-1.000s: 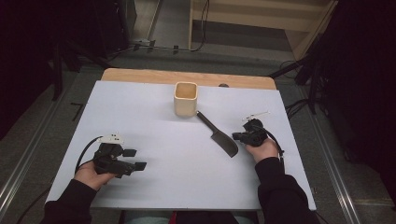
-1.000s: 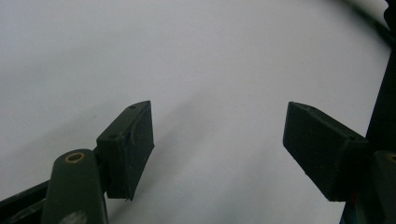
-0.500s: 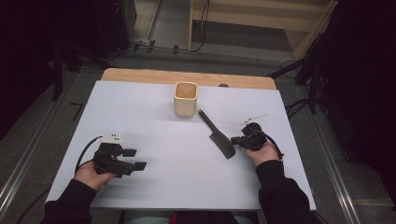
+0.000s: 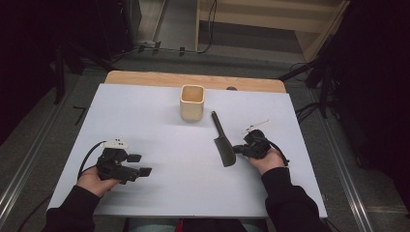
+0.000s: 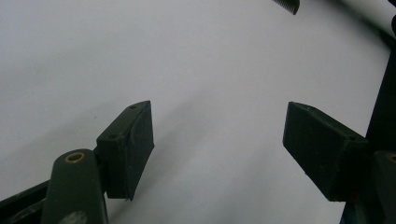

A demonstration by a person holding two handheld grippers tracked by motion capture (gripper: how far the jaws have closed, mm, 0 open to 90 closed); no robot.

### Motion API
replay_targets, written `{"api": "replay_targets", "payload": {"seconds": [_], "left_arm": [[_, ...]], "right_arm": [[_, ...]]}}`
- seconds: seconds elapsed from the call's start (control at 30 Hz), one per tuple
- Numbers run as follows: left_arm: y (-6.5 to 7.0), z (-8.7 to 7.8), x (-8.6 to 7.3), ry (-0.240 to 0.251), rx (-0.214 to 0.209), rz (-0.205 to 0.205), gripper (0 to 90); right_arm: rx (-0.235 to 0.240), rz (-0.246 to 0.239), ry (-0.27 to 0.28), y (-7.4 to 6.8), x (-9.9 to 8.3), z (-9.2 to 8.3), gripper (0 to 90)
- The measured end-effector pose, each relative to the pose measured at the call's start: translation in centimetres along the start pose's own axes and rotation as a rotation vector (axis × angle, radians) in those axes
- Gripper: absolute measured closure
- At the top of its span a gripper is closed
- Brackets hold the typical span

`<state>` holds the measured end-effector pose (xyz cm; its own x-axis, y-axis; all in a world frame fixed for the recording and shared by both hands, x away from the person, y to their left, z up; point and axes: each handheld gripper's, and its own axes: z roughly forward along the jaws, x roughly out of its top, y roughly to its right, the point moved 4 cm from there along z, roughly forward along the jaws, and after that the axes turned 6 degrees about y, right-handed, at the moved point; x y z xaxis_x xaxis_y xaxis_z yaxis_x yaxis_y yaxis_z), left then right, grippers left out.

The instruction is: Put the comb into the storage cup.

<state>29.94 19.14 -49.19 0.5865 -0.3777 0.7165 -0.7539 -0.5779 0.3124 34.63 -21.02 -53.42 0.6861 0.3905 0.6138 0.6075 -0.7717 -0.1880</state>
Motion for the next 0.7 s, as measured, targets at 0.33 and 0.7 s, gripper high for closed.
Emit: {"api": "replay_targets", "payload": {"seconds": [0.33, 0.7], "left_arm": [[0.0, 0.0, 0.0, -0.002, 0.000, -0.001, 25.3], [0.0, 0.1, 0.0, -0.007, 0.000, 0.002, 25.3]], "right_arm": [[0.049, -0.048, -0.004, -2.3, 0.9, 1.2, 87.6], [0.086, -0.085, -0.003, -4.0, 1.8, 2.2, 87.5]]}}
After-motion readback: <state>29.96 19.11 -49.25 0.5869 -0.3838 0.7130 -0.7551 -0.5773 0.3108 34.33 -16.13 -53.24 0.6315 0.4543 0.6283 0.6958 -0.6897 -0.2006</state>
